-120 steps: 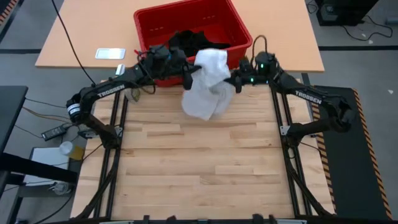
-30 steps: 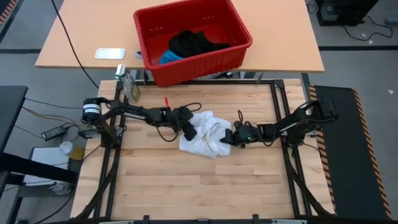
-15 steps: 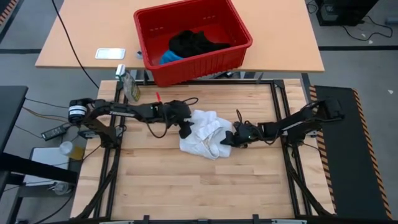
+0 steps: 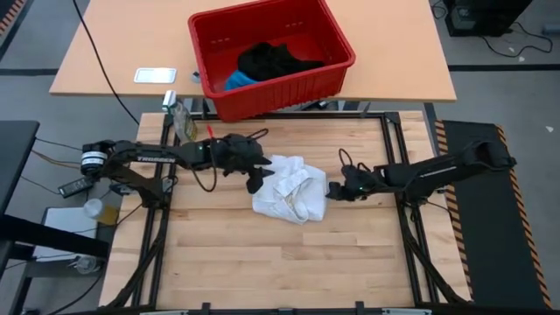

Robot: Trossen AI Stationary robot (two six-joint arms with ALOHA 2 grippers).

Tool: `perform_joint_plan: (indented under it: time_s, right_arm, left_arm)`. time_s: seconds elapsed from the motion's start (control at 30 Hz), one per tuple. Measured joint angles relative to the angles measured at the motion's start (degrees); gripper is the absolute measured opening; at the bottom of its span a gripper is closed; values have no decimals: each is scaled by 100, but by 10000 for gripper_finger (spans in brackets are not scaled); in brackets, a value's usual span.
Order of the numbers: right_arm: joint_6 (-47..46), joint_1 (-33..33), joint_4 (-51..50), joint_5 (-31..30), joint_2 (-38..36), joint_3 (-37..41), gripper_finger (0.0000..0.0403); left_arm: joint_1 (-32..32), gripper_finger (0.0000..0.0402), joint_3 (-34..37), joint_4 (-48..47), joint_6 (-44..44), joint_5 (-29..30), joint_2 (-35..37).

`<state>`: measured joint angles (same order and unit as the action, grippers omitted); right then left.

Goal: Fold laundry
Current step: Fold the white polo shirt

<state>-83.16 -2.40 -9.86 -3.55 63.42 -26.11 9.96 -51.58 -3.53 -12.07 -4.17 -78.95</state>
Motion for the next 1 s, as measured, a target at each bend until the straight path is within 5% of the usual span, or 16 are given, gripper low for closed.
perform_joint_plan:
  time_s: [0.17, 0.27, 0.43, 0.83, 1.0]
  right_arm:
    - [1550, -129, 315, -1067, -67, -307, 180]
    - [2524, -61, 403, -1087, 59, -314, 180]
    - [3122, -178, 437, -1021, 264, -312, 179]
    - [2932, -848, 305, -1740, 163, -308, 151]
    - [2883, -878, 427, -1786, 201, -304, 144]
  left_arm:
    - [-452, 182, -381, -89, -84, -5, -385]
    - [-575, 183, -865, -67, 71, 511, -736]
    - [-523, 191, -1850, -620, 298, 577, -1657]
    - [-556, 194, -4615, -3013, 1774, 473, -3588]
    - [-558, 193, -4984, -3314, 2415, 508, -3980]
